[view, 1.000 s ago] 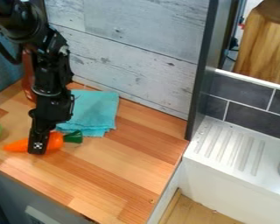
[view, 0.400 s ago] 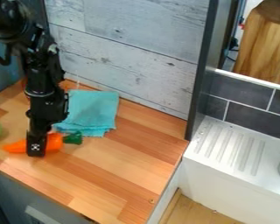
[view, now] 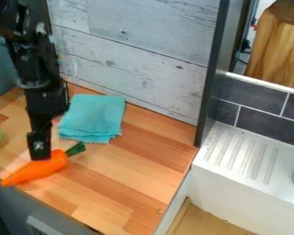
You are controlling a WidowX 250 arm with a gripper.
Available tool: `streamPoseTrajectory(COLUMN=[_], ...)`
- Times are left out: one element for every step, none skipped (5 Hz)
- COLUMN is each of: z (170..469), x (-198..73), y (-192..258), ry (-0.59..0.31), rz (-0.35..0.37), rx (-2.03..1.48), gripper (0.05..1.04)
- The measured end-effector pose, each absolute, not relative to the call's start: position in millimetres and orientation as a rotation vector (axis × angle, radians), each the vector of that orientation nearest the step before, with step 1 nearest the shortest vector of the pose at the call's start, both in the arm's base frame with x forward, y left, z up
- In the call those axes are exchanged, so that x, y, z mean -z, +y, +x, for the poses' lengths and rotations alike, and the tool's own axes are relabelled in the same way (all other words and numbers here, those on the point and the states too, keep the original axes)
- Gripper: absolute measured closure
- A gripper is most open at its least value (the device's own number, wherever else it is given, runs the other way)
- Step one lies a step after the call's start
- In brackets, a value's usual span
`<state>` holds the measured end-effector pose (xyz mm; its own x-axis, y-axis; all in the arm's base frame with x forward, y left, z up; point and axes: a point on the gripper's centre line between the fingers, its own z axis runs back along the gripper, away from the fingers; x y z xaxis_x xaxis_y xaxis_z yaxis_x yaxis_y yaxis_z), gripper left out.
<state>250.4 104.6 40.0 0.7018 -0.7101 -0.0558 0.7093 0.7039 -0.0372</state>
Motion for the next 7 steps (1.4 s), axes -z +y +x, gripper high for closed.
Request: streamPoseTrajectory(z=[257,263,264,254,256,262,272], x=[-64,-79,-92,-103,-107,-109,-117], y=[103,101,113,142,154,156,160], ry=[0.030,0.001,0.006,-0.046,-0.057,-0.069,-0.087], rz=[0.023,0.025,0.015,-0.057,-0.103,-0.101,-0.067], rx=[0.785,0.762,0.615,0.355,0.106,-0.125,-0.202], gripper=[0.075,0.075,0.076,0.078,0.078,0.079,0.079])
